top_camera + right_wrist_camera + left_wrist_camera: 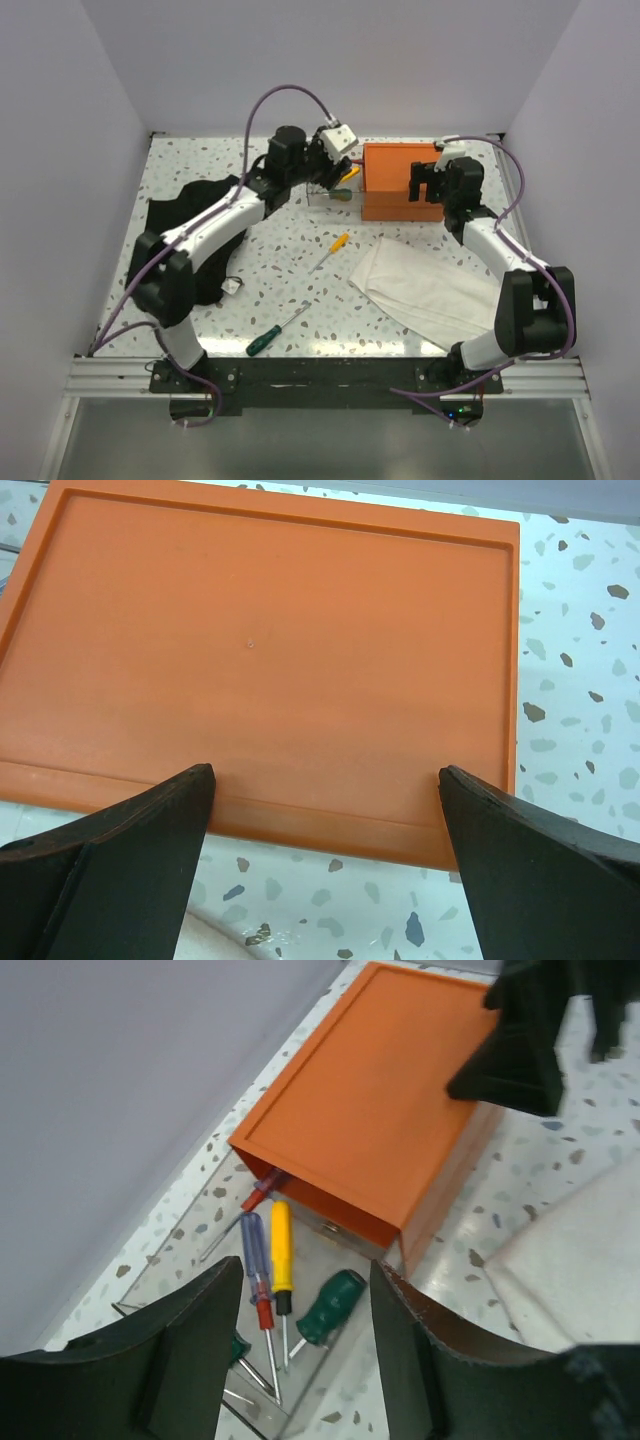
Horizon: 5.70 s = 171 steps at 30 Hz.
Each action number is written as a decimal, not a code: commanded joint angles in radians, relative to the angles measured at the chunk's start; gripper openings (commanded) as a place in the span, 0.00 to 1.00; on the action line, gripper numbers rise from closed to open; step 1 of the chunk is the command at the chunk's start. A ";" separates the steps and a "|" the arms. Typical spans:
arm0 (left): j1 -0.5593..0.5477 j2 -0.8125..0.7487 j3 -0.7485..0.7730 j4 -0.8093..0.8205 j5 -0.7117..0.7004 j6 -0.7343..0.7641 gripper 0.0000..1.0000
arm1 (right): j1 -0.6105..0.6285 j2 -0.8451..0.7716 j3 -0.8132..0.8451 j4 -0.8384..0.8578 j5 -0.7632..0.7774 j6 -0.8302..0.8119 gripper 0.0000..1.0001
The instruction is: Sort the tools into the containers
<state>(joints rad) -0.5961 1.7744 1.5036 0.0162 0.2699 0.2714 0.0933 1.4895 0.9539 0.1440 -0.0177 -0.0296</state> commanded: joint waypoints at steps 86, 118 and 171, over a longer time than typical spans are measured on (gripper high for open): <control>0.056 -0.183 -0.186 0.033 0.147 -0.051 0.50 | -0.021 0.086 -0.041 -0.247 0.005 -0.066 0.99; -0.192 -0.038 -0.460 -0.989 -0.018 0.095 0.58 | -0.021 0.164 0.016 -0.291 0.007 -0.102 0.98; 0.085 0.424 0.825 -0.530 0.052 0.043 0.00 | -0.021 0.072 -0.018 -0.288 0.016 -0.113 0.99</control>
<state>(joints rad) -0.5056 2.1456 2.3363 -0.5957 0.3393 0.3477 0.0715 1.5360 1.0092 0.1097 -0.0429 -0.0727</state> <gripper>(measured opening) 0.038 0.985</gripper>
